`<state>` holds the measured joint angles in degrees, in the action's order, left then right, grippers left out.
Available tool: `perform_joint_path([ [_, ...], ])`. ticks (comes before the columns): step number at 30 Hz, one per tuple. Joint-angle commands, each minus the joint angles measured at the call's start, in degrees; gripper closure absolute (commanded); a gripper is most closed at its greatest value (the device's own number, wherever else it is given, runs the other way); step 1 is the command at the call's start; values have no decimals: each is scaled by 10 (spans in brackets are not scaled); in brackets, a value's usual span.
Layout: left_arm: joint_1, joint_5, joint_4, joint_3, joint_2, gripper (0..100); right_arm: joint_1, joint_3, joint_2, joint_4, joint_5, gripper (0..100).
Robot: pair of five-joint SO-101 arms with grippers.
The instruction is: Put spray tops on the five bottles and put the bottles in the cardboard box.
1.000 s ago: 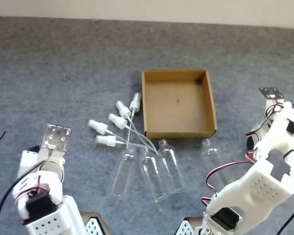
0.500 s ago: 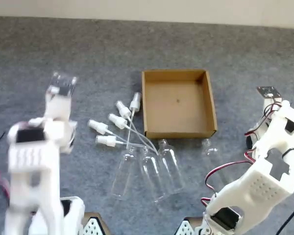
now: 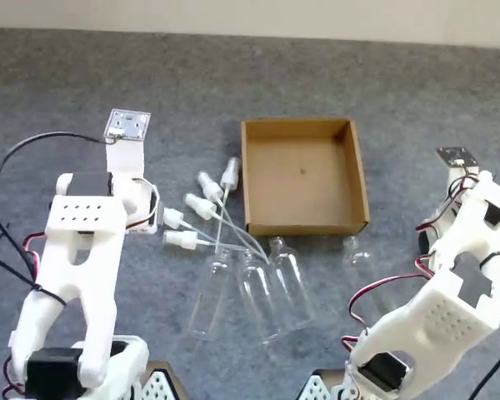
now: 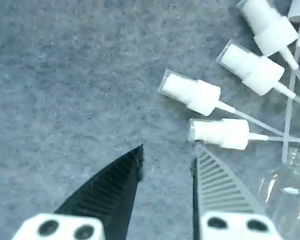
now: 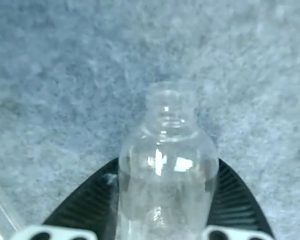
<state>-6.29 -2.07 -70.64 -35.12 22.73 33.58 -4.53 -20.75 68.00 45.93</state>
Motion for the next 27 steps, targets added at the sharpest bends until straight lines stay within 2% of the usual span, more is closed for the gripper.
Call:
perform_joint_path([
  [1,8,-8,44,15,2,859,-7,23,4,5,5,820],
  [5,7,-71,105,4,-24,856,-7,23,4,5,5,820],
  [19,11,-299,246,5,-161,855,-7,3,7,4,7,820],
  [24,22,-332,253,11,-199,855,-7,3,7,4,5,820],
  [27,29,-333,222,29,-208,855,-5,3,7,4,5,820],
])
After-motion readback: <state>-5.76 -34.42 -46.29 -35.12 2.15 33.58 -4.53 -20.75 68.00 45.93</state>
